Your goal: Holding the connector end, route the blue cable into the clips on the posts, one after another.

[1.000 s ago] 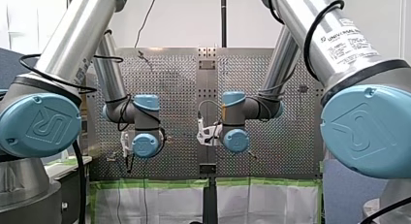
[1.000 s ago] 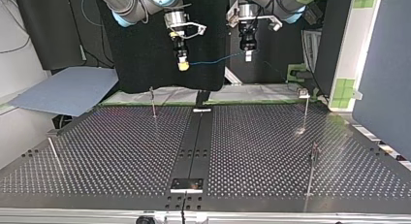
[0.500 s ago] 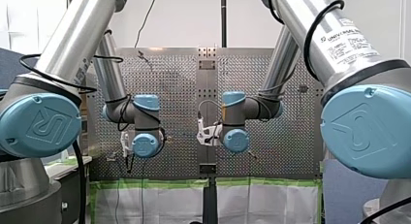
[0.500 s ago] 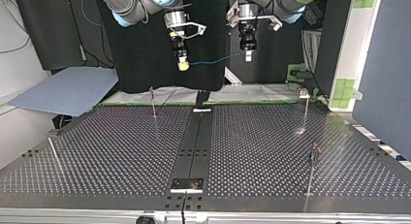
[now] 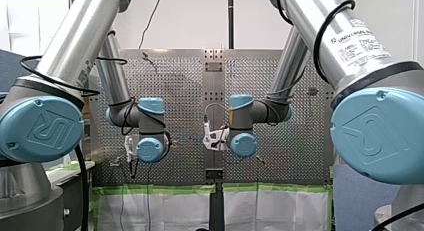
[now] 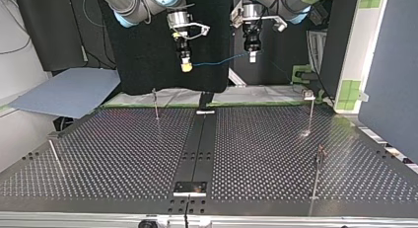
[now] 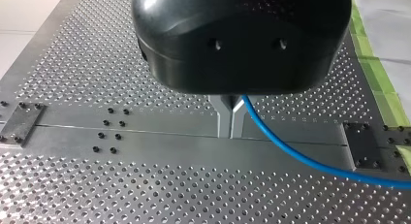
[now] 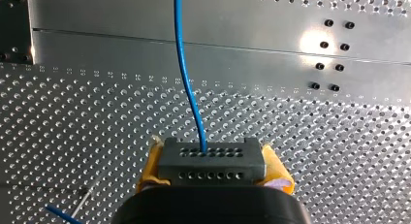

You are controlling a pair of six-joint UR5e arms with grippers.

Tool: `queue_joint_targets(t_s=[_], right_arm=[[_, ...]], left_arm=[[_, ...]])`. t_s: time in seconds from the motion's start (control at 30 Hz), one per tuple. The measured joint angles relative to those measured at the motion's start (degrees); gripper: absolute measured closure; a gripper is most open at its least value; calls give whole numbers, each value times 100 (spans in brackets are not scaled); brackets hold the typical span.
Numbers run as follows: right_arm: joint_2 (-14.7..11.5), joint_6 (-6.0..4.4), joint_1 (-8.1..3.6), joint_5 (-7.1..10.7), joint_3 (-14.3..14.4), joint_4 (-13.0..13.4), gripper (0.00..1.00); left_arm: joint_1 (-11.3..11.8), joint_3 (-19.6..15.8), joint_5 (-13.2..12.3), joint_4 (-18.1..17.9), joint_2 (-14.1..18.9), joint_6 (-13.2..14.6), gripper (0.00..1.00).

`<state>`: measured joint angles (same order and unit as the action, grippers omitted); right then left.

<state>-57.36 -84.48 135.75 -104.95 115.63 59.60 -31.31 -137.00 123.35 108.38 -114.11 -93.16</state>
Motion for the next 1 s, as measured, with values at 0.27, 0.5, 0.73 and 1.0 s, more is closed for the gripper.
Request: queue_joint_targets(t_s=[0.27,0.5,0.73,1.0], right_arm=[[2,1,-7,0,0,-15,100],[0,0,-9,0,0,-18,100],[0,0,-9,0,0,-18,100],[38,31,29,9,-40,-59,100]], left_arm=[[0,0,0,0,0,16,100],[0,0,0,0,0,17,100],[0,0,0,0,0,17,100],[7,-7,-6,91,82,106,100]])
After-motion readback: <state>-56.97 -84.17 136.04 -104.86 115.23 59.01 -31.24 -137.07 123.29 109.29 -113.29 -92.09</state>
